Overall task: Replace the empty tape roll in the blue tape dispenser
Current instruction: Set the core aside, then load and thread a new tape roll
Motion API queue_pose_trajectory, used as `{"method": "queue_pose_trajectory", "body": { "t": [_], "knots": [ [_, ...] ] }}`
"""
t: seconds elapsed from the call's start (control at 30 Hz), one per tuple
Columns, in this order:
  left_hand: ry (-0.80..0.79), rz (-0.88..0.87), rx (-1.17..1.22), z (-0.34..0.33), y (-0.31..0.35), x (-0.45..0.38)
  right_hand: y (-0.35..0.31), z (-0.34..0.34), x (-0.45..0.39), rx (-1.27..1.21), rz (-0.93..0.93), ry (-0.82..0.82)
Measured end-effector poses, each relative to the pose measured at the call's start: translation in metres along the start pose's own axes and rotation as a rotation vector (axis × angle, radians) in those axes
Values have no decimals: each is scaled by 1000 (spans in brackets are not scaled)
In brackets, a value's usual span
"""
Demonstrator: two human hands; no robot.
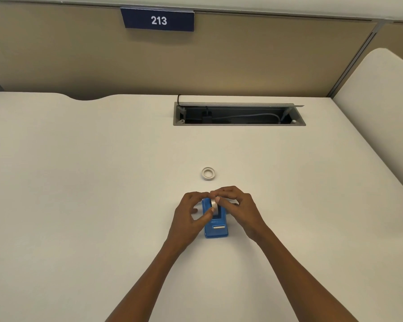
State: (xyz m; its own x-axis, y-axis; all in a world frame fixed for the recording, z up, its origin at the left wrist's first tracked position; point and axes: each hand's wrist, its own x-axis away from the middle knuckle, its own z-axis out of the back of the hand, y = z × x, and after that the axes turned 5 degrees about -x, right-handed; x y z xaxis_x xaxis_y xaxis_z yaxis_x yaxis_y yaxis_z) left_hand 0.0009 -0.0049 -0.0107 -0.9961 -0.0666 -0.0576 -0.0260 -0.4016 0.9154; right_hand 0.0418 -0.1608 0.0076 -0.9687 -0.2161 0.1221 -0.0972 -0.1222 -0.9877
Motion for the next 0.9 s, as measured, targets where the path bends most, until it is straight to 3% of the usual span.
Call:
{"method": "queue_pose_trajectory", "body": {
  "t": [0.23, 0.9],
  "knots": [
    [-16, 23, 2, -2, -1, 1, -4, 4, 4, 87, -22, -107],
    [-32, 40, 39, -2, -3, 2, -1, -9, -14, -71, -148, 7]
  ]
}}
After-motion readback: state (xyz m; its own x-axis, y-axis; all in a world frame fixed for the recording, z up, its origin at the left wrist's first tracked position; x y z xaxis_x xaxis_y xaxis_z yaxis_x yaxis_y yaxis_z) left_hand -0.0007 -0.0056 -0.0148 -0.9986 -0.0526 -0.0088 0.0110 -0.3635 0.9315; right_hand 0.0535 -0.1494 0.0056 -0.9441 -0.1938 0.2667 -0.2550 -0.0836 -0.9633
